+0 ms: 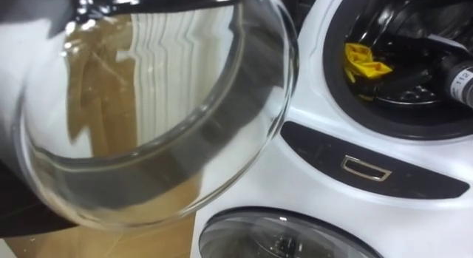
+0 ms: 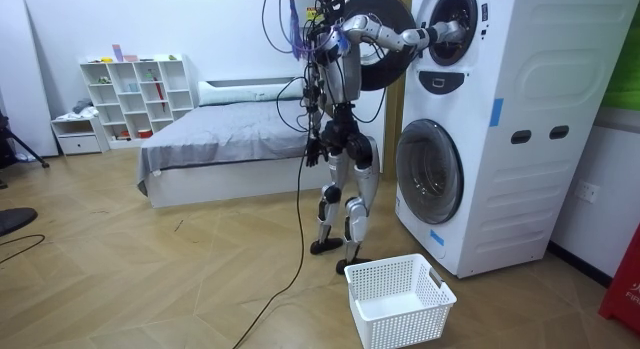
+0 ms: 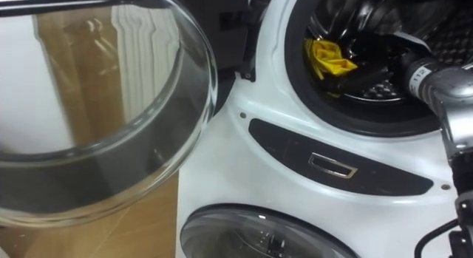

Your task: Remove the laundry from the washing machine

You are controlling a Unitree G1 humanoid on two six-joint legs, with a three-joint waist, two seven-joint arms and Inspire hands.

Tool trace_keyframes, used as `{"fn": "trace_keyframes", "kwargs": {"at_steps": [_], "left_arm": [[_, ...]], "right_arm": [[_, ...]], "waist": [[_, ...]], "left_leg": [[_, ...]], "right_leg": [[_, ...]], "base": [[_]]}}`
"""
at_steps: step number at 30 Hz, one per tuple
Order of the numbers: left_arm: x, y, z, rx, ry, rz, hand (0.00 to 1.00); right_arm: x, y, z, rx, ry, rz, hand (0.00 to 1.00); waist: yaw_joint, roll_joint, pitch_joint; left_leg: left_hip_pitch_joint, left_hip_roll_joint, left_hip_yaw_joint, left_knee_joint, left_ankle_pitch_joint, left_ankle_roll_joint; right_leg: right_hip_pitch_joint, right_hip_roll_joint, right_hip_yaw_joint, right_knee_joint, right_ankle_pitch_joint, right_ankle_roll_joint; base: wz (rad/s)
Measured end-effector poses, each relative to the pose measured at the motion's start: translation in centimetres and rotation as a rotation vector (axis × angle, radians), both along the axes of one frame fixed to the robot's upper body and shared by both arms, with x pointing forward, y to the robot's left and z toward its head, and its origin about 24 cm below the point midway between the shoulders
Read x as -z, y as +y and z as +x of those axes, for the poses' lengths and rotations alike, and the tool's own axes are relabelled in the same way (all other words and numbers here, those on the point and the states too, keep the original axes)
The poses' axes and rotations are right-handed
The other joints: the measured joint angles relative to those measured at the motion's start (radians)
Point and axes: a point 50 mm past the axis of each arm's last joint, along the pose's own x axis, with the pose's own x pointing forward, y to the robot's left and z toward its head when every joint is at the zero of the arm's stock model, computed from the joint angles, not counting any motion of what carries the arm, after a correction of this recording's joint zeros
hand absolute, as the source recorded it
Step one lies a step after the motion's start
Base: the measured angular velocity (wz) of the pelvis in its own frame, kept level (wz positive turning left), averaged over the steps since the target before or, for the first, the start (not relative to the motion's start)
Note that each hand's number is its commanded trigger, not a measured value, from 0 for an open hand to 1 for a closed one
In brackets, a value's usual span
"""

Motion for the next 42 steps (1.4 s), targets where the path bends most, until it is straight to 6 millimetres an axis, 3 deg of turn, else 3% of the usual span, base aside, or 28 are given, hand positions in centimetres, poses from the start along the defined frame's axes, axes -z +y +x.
{"fn": "trace_keyframes", "kwargs": {"at_steps": [1,2,8,18,26,32,35,38,42], "left_arm": [[0.0,0.0,0.1,0.000,-0.002,0.000,0.00],[0.0,0.0,0.2,0.001,-0.004,0.000,0.00],[0.0,-0.1,0.3,-0.030,-0.022,-0.013,0.00],[0.0,0.0,1.0,-0.024,-0.043,-0.017,0.00],[-0.1,0.2,0.8,-0.040,-0.047,-0.013,0.00],[-0.2,0.2,1.5,-0.042,-0.089,-0.004,0.00],[-0.2,0.3,1.5,-0.041,-0.092,0.008,0.00],[-0.2,0.3,1.4,-0.031,-0.096,0.010,0.00],[-0.1,0.2,0.8,-0.034,-0.091,0.026,0.00]], "right_arm": [[0.0,0.0,0.0,0.000,0.001,0.002,0.96],[0.0,0.0,0.0,-0.004,0.005,0.007,1.00],[0.5,-0.1,-0.2,-0.033,0.044,0.034,1.00],[0.8,-0.6,-0.3,0.019,0.050,-0.019,1.00],[0.9,-0.4,-0.4,-0.017,0.034,0.020,1.00],[1.0,-0.2,-0.3,0.000,0.014,0.053,1.00],[0.6,0.4,-0.1,-0.016,-0.010,0.049,1.00],[-1.0,2.2,-0.2,-0.072,-0.101,-0.015,1.00],[-1.4,4.3,-3.1,-0.125,-0.264,-0.094,1.00]], "waist": [[0.000,0.000,-0.0002],[0.000,0.000,-0.0005],[-0.003,-0.004,-0.0035],[0.010,0.000,-0.0006],[0.012,-0.013,-0.0098],[0.010,-0.009,-0.0067],[0.012,-0.008,-0.0047],[0.004,-0.006,-0.0034],[-0.008,0.003,-0.0014]], "left_leg": [[0.000,0.000,0.000,0.000,0.000,0.000],[0.000,0.000,-0.001,0.000,0.000,0.000],[0.004,0.000,0.000,0.000,0.001,0.001],[0.016,0.006,0.003,-0.006,0.001,-0.001],[0.024,0.014,0.007,-0.009,0.003,-0.005],[0.035,0.012,0.008,-0.019,0.003,-0.005],[0.032,0.011,0.021,-0.019,0.003,-0.005],[0.017,0.011,0.044,-0.021,0.003,-0.005],[0.021,0.014,0.065,-0.020,0.003,-0.006]], "right_leg": [[0.000,0.000,0.000,0.000,0.000,0.000],[0.000,0.000,0.000,0.000,0.000,0.000],[0.003,0.000,0.000,0.000,0.000,0.000],[0.015,0.004,-0.011,-0.008,0.000,0.000],[0.018,0.015,0.000,-0.018,-0.004,-0.007],[0.031,0.013,0.011,-0.027,-0.004,-0.007],[0.026,0.014,0.029,-0.031,-0.004,-0.007],[0.002,0.015,0.045,-0.030,-0.004,-0.007],[-0.003,0.021,0.074,-0.030,-0.004,-0.008]], "base": [[0.00],[0.00],[0.00],[0.01],[-0.04],[0.00],[-0.12],[-0.20],[-0.18]]}}
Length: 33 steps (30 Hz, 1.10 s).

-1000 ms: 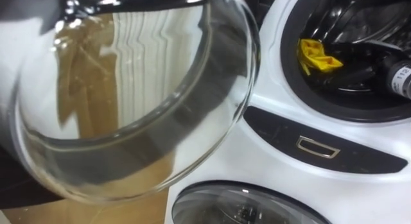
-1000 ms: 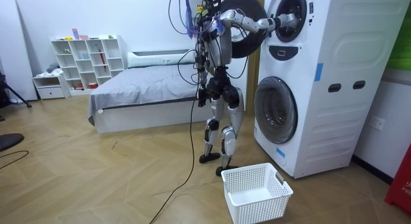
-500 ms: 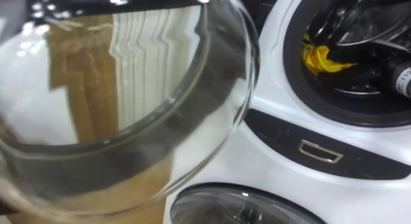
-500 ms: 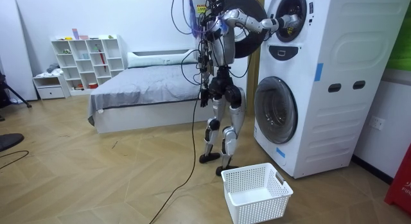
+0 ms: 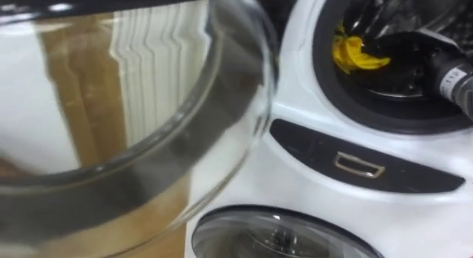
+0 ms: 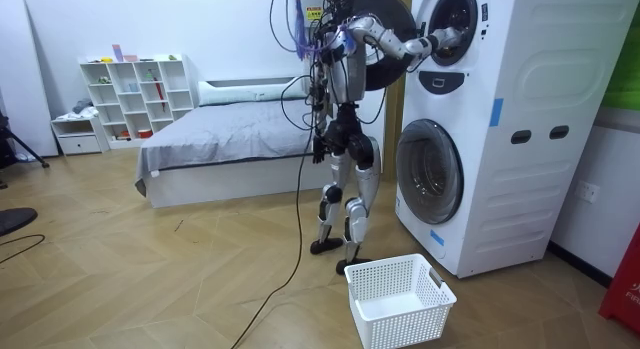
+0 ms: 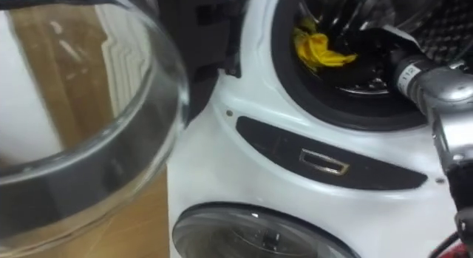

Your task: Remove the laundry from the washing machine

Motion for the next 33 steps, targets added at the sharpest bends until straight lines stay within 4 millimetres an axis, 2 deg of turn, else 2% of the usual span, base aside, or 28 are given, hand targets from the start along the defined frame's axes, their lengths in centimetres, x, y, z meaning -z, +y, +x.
{"fn": "trace_keyframes", "kwargs": {"at_steps": [1,3,4,6,9,12,16,21,24,27,31,33], "left_arm": [[0.0,-0.1,-0.1,-0.001,-0.003,-0.001,0.00],[0.1,-0.2,-0.7,-0.006,-0.012,0.003,0.00],[0.1,-0.2,-0.7,-0.015,-0.017,0.008,0.00],[0.0,0.0,-1.5,-0.039,-0.016,0.030,0.00],[-0.1,0.1,-2.4,-0.050,-0.004,0.060,0.00],[0.1,-0.2,-2.8,-0.060,-0.004,0.063,0.00],[0.2,-0.6,-4.4,-0.068,0.023,0.056,0.00],[0.1,-0.7,-6.1,-0.075,0.048,0.061,0.00],[0.0,-0.8,-6.9,-0.080,0.066,0.060,0.00],[0.0,-0.8,-7.3,-0.078,0.077,0.061,0.00],[0.1,-0.8,-7.1,-0.059,0.070,0.062,0.00],[0.1,-0.9,-7.2,-0.057,0.070,0.058,0.00]], "right_arm": [[-0.3,0.3,-0.5,-0.013,-0.029,-0.006,1.00],[-2.1,2.1,-3.5,-0.087,-0.174,-0.038,1.00],[-2.5,2.4,-4.2,-0.103,-0.209,-0.039,1.00],[-2.9,3.2,-7.0,-0.140,-0.292,-0.010,1.00],[-2.3,3.9,-8.9,-0.189,-0.310,0.062,1.00],[-1.2,3.7,-10.5,-0.183,-0.285,0.085,1.00],[-0.9,3.4,-11.4,-0.184,-0.273,0.103,1.00],[-1.4,1.3,-13.2,-0.138,-0.320,0.173,1.00],[-1.0,0.3,-14.1,-0.102,-0.315,0.197,1.00],[-0.2,0.0,-14.5,-0.074,-0.302,0.232,1.00],[-0.2,-0.8,-15.1,-0.048,-0.298,0.222,1.00],[-0.2,-1.5,-15.6,-0.019,-0.314,0.225,1.00]], "waist": [[-0.003,0.003,0.0014],[-0.029,0.013,0.0005],[-0.035,0.015,0.0016],[-0.046,0.019,0.0000],[-0.073,0.021,-0.0004],[-0.091,0.026,-0.0004],[-0.127,0.040,-0.0022],[-0.164,0.051,-0.0054],[-0.166,0.051,-0.0055],[-0.194,0.051,-0.0053],[-0.231,0.050,-0.0045],[-0.245,0.050,-0.0032]], "left_leg": [[-0.001,0.000,0.001,0.000,0.000,0.000],[-0.006,0.002,0.021,-0.007,0.000,0.000],[-0.006,0.002,0.027,-0.008,0.000,0.000],[0.003,0.005,0.038,-0.012,0.000,0.000],[0.018,0.007,0.054,-0.020,0.000,0.000],[0.024,0.008,0.080,-0.021,0.000,0.000],[0.035,0.011,0.092,-0.028,-0.005,-0.008],[0.052,0.020,0.111,-0.049,-0.008,-0.012],[0.051,0.025,0.140,-0.050,-0.012,-0.018],[0.052,0.031,0.158,-0.041,-0.016,-0.024],[0.048,0.036,0.169,-0.035,-0.019,-0.029],[0.049,0.042,0.203,-0.033,-0.022,-0.034]], "right_leg": [[0.000,0.001,0.005,0.000,0.000,0.000],[-0.016,0.001,0.012,0.003,0.000,0.000],[-0.017,0.002,0.015,0.003,0.000,0.000],[-0.015,0.007,0.039,0.006,0.000,-0.001],[-0.011,0.007,0.061,0.007,0.000,-0.001],[-0.013,0.008,0.073,0.008,0.001,-0.002],[-0.016,0.016,0.089,0.017,0.001,-0.002],[-0.018,0.031,0.095,0.028,0.005,-0.009],[-0.031,0.039,0.120,0.035,0.010,-0.016],[-0.032,0.043,0.132,0.035,0.013,-0.021],[-0.045,0.055,0.149,0.042,0.014,-0.026],[-0.064,0.061,0.175,0.057,0.013,-0.030]], "base": [[-0.18],[-0.14],[-0.19],[-0.24],[-0.24],[-0.13],[-0.13],[-0.07],[-0.32],[-0.17],[-0.15],[-0.37]]}}
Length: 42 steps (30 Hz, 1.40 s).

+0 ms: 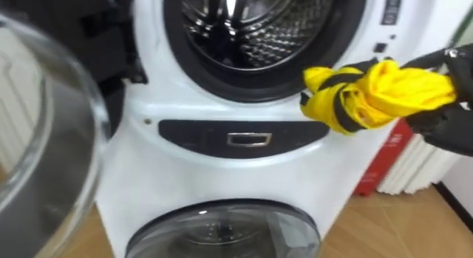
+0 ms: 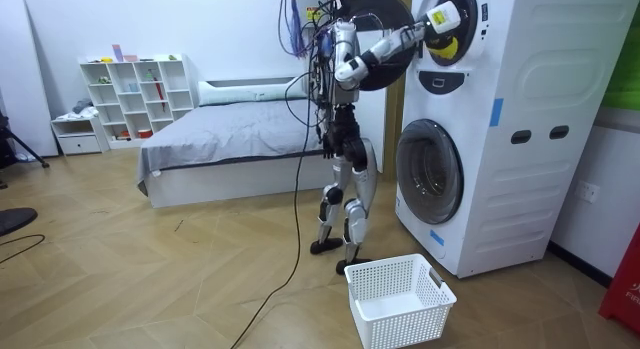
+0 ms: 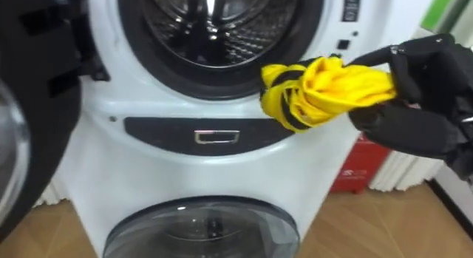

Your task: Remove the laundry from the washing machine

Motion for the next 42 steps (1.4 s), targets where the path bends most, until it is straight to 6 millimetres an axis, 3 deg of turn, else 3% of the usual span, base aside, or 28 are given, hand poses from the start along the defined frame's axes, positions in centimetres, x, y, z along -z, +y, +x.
{"fn": "trace_keyframes", "kwargs": {"at_steps": [7,10,12,16,22,24,26,29,31,33,35,38,39,41,42], "left_arm": [[0.1,0.5,2.1,0.018,-0.043,-0.006,0.00],[-0.1,1.0,3.4,0.032,-0.072,-0.002,0.00],[-0.2,1.4,5.0,0.065,-0.104,-0.009,0.00],[-0.5,1.8,7.5,0.099,-0.163,-0.017,0.00],[-0.6,0.8,11.3,0.247,-0.201,-0.069,0.00],[-0.5,0.3,12.0,0.292,-0.201,-0.095,0.00],[-0.3,-0.5,12.5,0.329,-0.207,-0.116,0.00],[0.1,-1.7,12.8,0.372,-0.199,-0.157,0.00],[0.2,-1.9,12.8,0.383,-0.193,-0.164,0.00],[0.3,-2.2,12.9,0.378,-0.195,-0.178,0.00],[0.4,-2.6,12.9,0.363,-0.210,-0.192,0.00],[0.5,-3.0,12.9,0.343,-0.225,-0.208,0.00],[0.6,-3.2,12.7,0.337,-0.225,-0.216,0.00],[0.7,-3.5,12.6,0.341,-0.220,-0.222,0.00],[0.7,-3.5,12.6,0.341,-0.222,-0.223,0.00]], "right_arm": [[2.4,-1.2,-1.5,0.049,0.083,0.070,1.00],[3.5,-2.0,-1.9,0.078,0.135,0.089,1.00],[4.2,-2.9,-2.2,0.121,0.165,0.106,1.00],[5.7,-4.0,-2.3,0.155,0.222,0.143,1.00],[10.7,-5.6,-3.1,0.230,0.398,0.269,1.00],[13.3,-5.4,-3.2,0.242,0.478,0.333,1.00],[15.7,-5.5,-3.4,0.260,0.566,0.378,1.00],[18.5,-5.2,-3.0,0.280,0.668,0.397,1.00],[20.5,-4.9,-2.7,0.297,0.745,0.413,1.00],[22.3,-4.5,-2.8,0.316,0.820,0.432,1.00],[23.1,-4.4,-2.5,0.328,0.849,0.442,1.00],[24.7,-4.1,-2.2,0.350,0.887,0.458,1.00],[25.2,-4.0,-2.0,0.368,0.899,0.462,1.00],[25.5,-4.1,-1.7,0.392,0.905,0.471,1.00],[25.6,-4.2,-1.7,0.402,0.908,0.473,1.00]], "waist": [[-0.048,0.001,0.0022],[-0.082,0.014,0.0050],[-0.107,0.026,0.0113],[-0.142,0.040,0.0131],[-0.161,0.064,0.0123],[-0.161,0.081,0.0152],[-0.159,0.095,0.0117],[-0.155,0.145,0.0117],[-0.152,0.163,0.0119],[-0.138,0.195,0.0159],[-0.130,0.217,0.0128],[-0.129,0.239,0.0155],[-0.130,0.255,0.0038],[-0.126,0.261,0.0087],[-0.126,0.267,0.0075]], "left_leg": [[-0.004,0.020,0.097,0.015,-0.021,-0.018],[-0.003,0.030,0.154,0.014,-0.030,-0.026],[-0.007,0.027,0.201,0.013,-0.031,-0.027],[-0.015,0.030,0.260,0.013,-0.034,-0.031],[-0.018,0.026,0.342,0.024,-0.035,-0.032],[-0.028,0.027,0.351,0.034,-0.038,-0.036],[-0.044,0.026,0.362,0.040,-0.041,-0.035],[-0.084,0.023,0.373,0.053,-0.051,-0.031],[-0.098,0.018,0.381,0.053,-0.051,-0.031],[-0.120,0.012,0.381,0.054,-0.050,-0.029],[-0.137,0.006,0.379,0.054,-0.046,-0.022],[-0.159,0.008,0.365,0.069,-0.046,-0.021],[-0.173,0.007,0.359,0.069,-0.045,-0.020],[-0.190,0.006,0.356,0.067,-0.044,-0.017],[-0.194,0.006,0.353,0.067,-0.043,-0.016]], "right_leg": [[-0.041,0.040,0.096,0.017,0.008,-0.012],[-0.068,0.062,0.139,0.031,0.011,-0.015],[-0.097,0.073,0.174,0.047,0.013,-0.014],[-0.127,0.092,0.225,0.055,0.021,-0.012],[-0.159,0.116,0.297,0.067,0.031,-0.009],[-0.172,0.123,0.317,0.065,0.040,-0.007],[-0.192,0.123,0.325,0.069,0.044,-0.004],[-0.239,0.126,0.337,0.090,0.046,0.002],[-0.265,0.128,0.342,0.107,0.045,0.004],[-0.291,0.124,0.340,0.118,0.043,0.006],[-0.314,0.121,0.341,0.133,0.041,0.008],[-0.324,0.116,0.331,0.137,0.041,0.008],[-0.339,0.113,0.328,0.141,0.041,0.007],[-0.358,0.110,0.328,0.159,0.039,0.008],[-0.363,0.108,0.326,0.165,0.039,0.008]], "base": [[-0.46],[-0.57],[-0.55],[-0.50],[-0.39],[-0.30],[-0.15],[-0.21],[-0.13],[0.00],[0.02],[0.12],[0.11],[0.05],[0.07]]}}
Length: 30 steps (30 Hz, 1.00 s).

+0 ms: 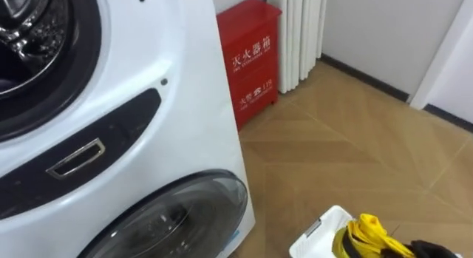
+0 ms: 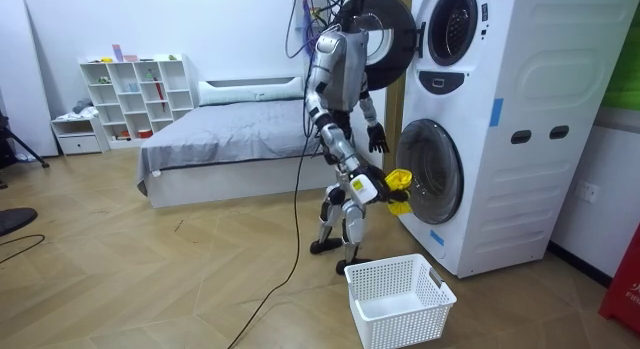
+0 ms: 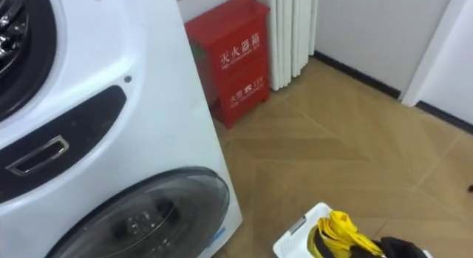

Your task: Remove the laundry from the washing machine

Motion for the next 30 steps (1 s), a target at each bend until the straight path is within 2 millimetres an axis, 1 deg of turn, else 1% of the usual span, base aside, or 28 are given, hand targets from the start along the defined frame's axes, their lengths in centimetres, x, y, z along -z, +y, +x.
{"fn": "trace_keyframes", "kwargs": {"at_steps": [1,2,3,4,6,8,10,11,12,14,15,16,20,22,24,25,30], "left_arm": [[0.0,0.0,0.1,0.000,-0.003,0.001,0.00],[-0.1,0.0,0.4,0.004,-0.016,0.003,0.00],[-0.2,0.0,0.8,0.006,-0.029,0.007,0.00],[-0.2,-0.1,1.1,0.007,-0.035,0.006,0.00],[-0.4,-0.3,1.8,-0.002,-0.060,-0.006,0.00],[-0.4,-0.7,2.4,0.002,-0.075,-0.017,0.00],[-0.3,-1.2,2.8,0.017,-0.082,-0.028,0.00],[-0.3,-1.6,2.9,0.029,-0.081,-0.034,0.00],[-0.3,-1.7,2.9,0.032,-0.082,-0.037,0.00],[-0.3,-2.0,3.2,0.036,-0.088,-0.042,0.00],[-0.3,-2.1,3.3,0.026,-0.093,-0.046,0.00],[-0.2,-2.2,3.3,0.024,-0.094,-0.045,0.00],[-0.2,-2.3,3.3,0.022,-0.096,-0.041,0.00],[-0.3,-2.3,3.4,0.022,-0.098,-0.041,0.00],[-0.3,-2.3,3.4,0.022,-0.099,-0.041,0.00],[-0.3,-2.3,3.4,0.021,-0.099,-0.041,0.00],[-0.3,-2.3,3.4,0.022,-0.103,-0.042,0.00]], "right_arm": [[0.2,-0.1,0.1,0.018,0.004,-0.007,1.00],[0.2,-0.2,0.3,0.033,0.005,-0.019,1.00],[0.3,0.0,0.7,0.034,0.004,-0.030,1.00],[0.3,0.1,0.9,0.035,0.003,-0.034,1.00],[0.3,0.3,1.8,0.036,0.005,-0.059,1.00],[0.1,0.1,2.2,0.056,-0.005,-0.081,1.00],[0.0,-0.1,2.6,0.088,-0.018,-0.103,1.00],[-0.2,-0.1,2.8,0.110,-0.028,-0.117,1.00],[-0.3,-0.1,3.0,0.119,-0.036,-0.122,1.00],[-0.3,0.1,3.2,0.161,-0.053,-0.134,1.00],[-0.3,0.2,3.2,0.175,-0.053,-0.135,0.67],[-0.2,0.3,3.3,0.180,-0.053,-0.135,0.00],[-0.4,0.3,3.4,0.208,-0.063,-0.149,0.00],[-0.4,0.2,3.4,0.224,-0.062,-0.150,0.00],[-0.4,0.2,3.4,0.249,-0.071,-0.124,0.00],[-0.4,0.1,3.4,0.257,-0.074,-0.121,0.00],[-0.4,0.0,3.4,0.285,-0.078,-0.107,0.00]], "waist": [[0.000,0.004,0.0025],[0.000,0.012,0.0023],[0.000,0.016,0.0029],[0.000,0.016,0.0050],[0.009,0.022,0.0047],[0.017,0.027,0.0049],[0.020,0.034,0.0086],[0.023,0.040,0.0082],[0.023,0.043,0.0099],[0.024,0.044,0.0097],[0.025,0.043,0.0105],[0.026,0.042,0.0113],[0.037,0.037,0.0145],[0.035,0.034,0.0165],[0.027,0.023,0.0197],[0.025,0.021,0.0209],[0.020,0.012,0.0155]], "left_leg": [[-0.010,-0.003,-0.006,0.002,0.001,0.002],[-0.023,-0.014,-0.015,0.003,0.004,0.005],[-0.037,-0.018,-0.019,0.003,0.008,0.009],[-0.046,-0.018,-0.021,0.003,0.010,0.012],[-0.074,-0.033,-0.032,0.003,0.017,0.019],[-0.087,-0.035,-0.038,0.003,0.019,0.023],[-0.096,-0.036,-0.045,0.005,0.022,0.026],[-0.106,-0.040,-0.051,0.007,0.023,0.029],[-0.112,-0.044,-0.054,0.009,0.024,0.030],[-0.135,-0.047,-0.071,0.015,0.031,0.035],[-0.136,-0.047,-0.075,0.014,0.033,0.035],[-0.136,-0.048,-0.078,0.013,0.033,0.035],[-0.135,-0.052,-0.084,0.013,0.034,0.036],[-0.137,-0.055,-0.093,0.013,0.037,0.038],[-0.139,-0.065,-0.101,0.013,0.039,0.042],[-0.138,-0.067,-0.102,0.013,0.039,0.042],[-0.136,-0.068,-0.102,0.013,0.040,0.042]], "right_leg": [[-0.012,-0.004,-0.005,0.008,-0.001,0.000],[-0.026,-0.009,-0.009,0.015,-0.002,0.001],[-0.044,-0.014,-0.011,0.025,-0.006,0.003],[-0.052,-0.017,-0.014,0.025,-0.007,0.003],[-0.080,-0.027,-0.016,0.029,-0.005,0.006],[-0.095,-0.033,-0.022,0.039,-0.007,0.009],[-0.102,-0.038,-0.029,0.037,-0.007,0.011],[-0.112,-0.042,-0.031,0.038,-0.009,0.012],[-0.117,-0.043,-0.033,0.039,-0.009,0.013],[-0.134,-0.055,-0.046,0.039,-0.009,0.014],[-0.134,-0.057,-0.052,0.039,-0.011,0.013],[-0.134,-0.058,-0.053,0.039,-0.011,0.013],[-0.135,-0.061,-0.054,0.041,-0.016,0.015],[-0.135,-0.066,-0.061,0.042,-0.021,0.016],[-0.147,-0.075,-0.067,0.070,-0.035,0.018],[-0.148,-0.076,-0.067,0.074,-0.037,0.018],[-0.147,-0.076,-0.067,0.074,-0.038,0.019]], "base": [[0.15],[0.18],[0.16],[0.15],[0.12],[0.11],[0.13],[0.10],[0.14],[0.22],[0.18],[0.09],[0.03],[0.13],[0.15],[0.07],[0.00]]}}
